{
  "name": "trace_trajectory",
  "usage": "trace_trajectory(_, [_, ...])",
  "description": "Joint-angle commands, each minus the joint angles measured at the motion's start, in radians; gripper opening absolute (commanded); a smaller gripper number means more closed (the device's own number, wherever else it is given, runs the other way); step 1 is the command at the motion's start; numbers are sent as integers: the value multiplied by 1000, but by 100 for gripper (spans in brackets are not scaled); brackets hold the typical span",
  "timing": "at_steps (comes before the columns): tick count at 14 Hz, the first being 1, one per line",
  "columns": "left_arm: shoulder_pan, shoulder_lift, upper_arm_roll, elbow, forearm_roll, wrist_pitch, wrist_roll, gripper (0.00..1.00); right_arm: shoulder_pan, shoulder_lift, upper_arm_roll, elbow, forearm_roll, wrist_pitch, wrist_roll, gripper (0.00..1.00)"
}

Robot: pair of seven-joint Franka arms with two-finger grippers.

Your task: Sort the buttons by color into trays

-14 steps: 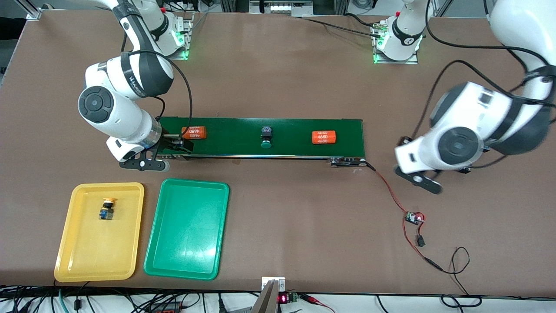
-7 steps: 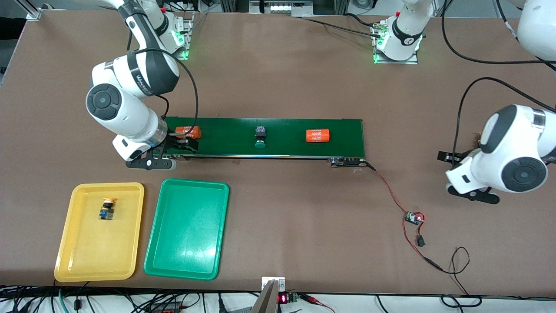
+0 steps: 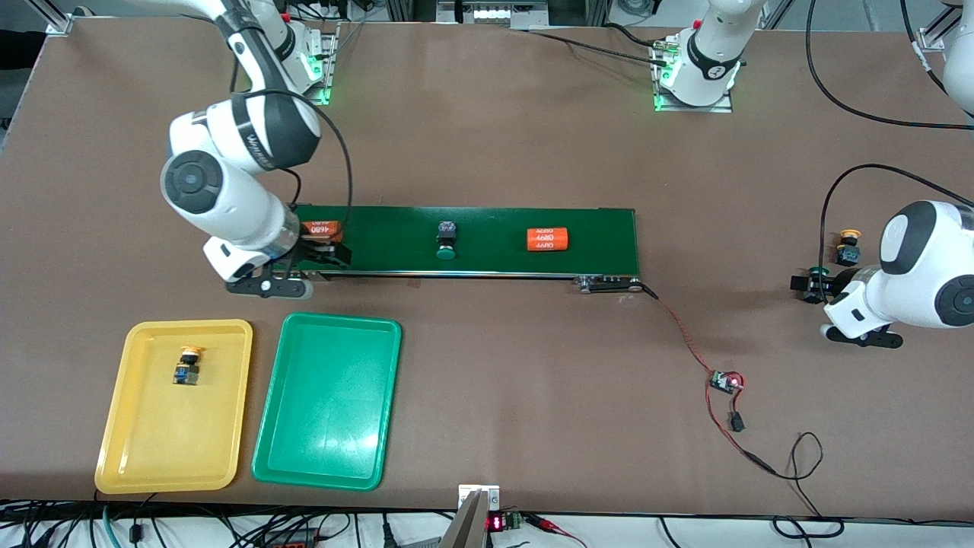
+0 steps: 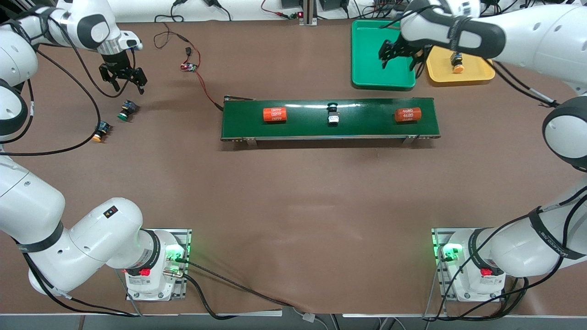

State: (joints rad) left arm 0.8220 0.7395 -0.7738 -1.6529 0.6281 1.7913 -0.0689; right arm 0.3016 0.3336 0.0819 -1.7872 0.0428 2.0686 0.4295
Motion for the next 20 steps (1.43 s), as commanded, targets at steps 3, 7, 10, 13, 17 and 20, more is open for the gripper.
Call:
trace_trajectory(3, [2, 52, 40, -25, 122, 109, 15, 100, 100, 94, -11, 0, 0, 106, 104, 100])
trace_trajectory(7, [0, 93, 60, -25, 136, 131, 15, 100, 172, 137, -13, 0, 2, 149, 231, 100])
trace_trajectory(10, [-1, 95, 77, -25, 137, 129, 15, 100, 195, 154, -11, 2, 2, 151, 245, 100])
trace_trajectory(13, [2, 95, 80, -24, 136, 123, 15, 86, 221, 156, -11, -1, 0, 151, 265, 100])
trace_trajectory(17, [2, 98, 80, -25, 134, 120, 30, 37, 244, 157, -4, -12, 2, 142, 267, 100])
trace_trajectory(20, [2, 92, 79, -15, 134, 119, 40, 21, 278, 133, -2, -79, 2, 151, 288, 100])
